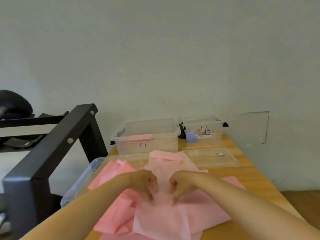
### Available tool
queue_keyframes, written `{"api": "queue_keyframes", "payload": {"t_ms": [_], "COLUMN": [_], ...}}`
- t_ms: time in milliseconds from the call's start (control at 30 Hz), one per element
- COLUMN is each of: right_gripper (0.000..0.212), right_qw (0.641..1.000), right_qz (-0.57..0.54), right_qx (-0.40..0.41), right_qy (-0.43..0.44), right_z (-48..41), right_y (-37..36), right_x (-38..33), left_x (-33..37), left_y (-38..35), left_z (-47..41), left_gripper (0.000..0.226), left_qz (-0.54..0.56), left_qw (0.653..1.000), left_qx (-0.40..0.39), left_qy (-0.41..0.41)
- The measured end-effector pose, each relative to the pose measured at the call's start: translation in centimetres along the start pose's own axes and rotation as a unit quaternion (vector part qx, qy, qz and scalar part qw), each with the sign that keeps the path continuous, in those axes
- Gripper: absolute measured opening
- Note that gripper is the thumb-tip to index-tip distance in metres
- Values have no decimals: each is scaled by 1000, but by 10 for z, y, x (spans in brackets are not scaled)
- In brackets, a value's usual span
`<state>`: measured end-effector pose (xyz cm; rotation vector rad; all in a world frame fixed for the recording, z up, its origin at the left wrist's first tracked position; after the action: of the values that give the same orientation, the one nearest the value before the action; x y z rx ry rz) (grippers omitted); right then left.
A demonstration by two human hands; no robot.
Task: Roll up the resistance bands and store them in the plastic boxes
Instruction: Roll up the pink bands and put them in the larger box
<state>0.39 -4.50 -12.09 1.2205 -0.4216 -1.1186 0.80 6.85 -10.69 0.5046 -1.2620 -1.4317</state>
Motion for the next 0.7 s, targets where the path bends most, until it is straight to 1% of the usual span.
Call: {"api": "queue_keyframes", "payload": {"t_ms": [33, 67, 133, 200, 300, 367, 433, 500, 567, 633, 700], "right_gripper": [49, 49, 38, 24, 12, 8, 5, 10, 12, 9, 14], "right_qw": [1000, 999, 999, 998, 999, 998, 997, 994, 987, 979, 967], "right_qz": [21, 36, 36, 18, -11, -30, -48, -65, -90, -109, -125], "right_qx": [-2, 6, 26, 28, 34, 41, 55, 90, 131, 174, 220], "right_qy": [4, 10, 31, 44, 24, 27, 24, 12, 9, 15, 23], "right_z": [-2, -4, -7, -7, 0, 7, 16, 21, 25, 31, 41], "right_y": [-10, -16, -19, -17, -2, 13, 32, 56, 81, 107, 135], "right_x": [1, 1, -1, -4, -4, -5, -6, -1, 2, 1, -1], "left_x": [-1, -2, -4, -5, -2, -2, -1, 2, 8, 13, 22], "left_y": [-9, -15, -18, -16, -4, 12, 27, 47, 71, 96, 120], "left_z": [1, 1, 2, 3, 6, 9, 14, 19, 23, 27, 31], "left_gripper": [38, 40, 38, 30, 33, 34, 25, 8, 9, 9, 10], "left_qz": [-8, -14, -24, -7, 29, 56, 73, 76, 69, 72, 79], "left_qw": [1000, 1000, 999, 1000, 999, 996, 995, 993, 990, 986, 983], "left_qx": [-10, -10, 1, 15, 33, 55, 64, 78, 108, 137, 155], "left_qy": [-8, -17, -29, -26, -28, -32, -36, -44, -55, -61, -63]}}
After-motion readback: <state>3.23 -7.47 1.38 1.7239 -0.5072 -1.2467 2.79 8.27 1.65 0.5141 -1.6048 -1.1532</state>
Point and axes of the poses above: each hand's wrist, its own z-axis away from the middle knuckle, its own y-axis out of the back of the hand, x = y × z, the point moved 9 cm from there along -z, towards the middle knuckle, and after that the axes turned 5 degrees about z, right-handed, at the moved point
